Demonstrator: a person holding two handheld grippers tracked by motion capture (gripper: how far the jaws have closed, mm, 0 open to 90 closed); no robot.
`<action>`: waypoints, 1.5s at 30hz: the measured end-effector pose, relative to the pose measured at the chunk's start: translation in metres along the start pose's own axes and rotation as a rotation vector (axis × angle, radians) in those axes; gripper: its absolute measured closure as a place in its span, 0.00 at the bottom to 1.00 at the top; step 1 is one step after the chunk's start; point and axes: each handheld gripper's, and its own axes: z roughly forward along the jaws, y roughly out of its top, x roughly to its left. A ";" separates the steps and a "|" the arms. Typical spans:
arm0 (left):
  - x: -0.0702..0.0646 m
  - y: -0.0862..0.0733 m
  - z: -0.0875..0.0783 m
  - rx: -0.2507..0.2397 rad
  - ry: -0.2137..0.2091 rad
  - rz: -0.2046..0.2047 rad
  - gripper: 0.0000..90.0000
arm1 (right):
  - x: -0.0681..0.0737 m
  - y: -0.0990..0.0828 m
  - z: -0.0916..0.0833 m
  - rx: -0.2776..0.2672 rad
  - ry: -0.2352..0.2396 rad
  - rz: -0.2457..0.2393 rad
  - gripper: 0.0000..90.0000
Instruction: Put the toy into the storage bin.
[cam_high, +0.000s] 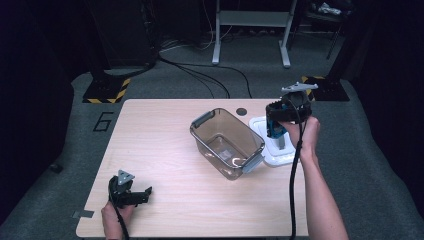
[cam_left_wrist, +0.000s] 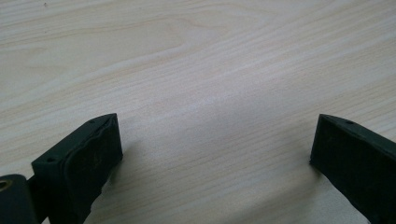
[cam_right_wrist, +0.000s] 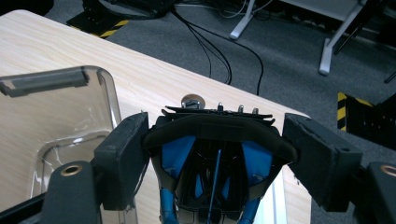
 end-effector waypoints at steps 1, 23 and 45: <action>0.000 0.000 0.000 0.000 0.000 0.000 0.02 | 0.001 0.002 -0.001 -0.005 0.001 -0.007 0.27; 0.000 0.000 0.000 0.000 0.000 0.000 0.02 | 0.045 0.038 -0.024 -0.084 0.057 -0.110 0.27; 0.000 0.000 0.000 0.000 -0.002 -0.001 0.02 | 0.080 0.045 -0.024 -0.103 0.159 -0.169 0.27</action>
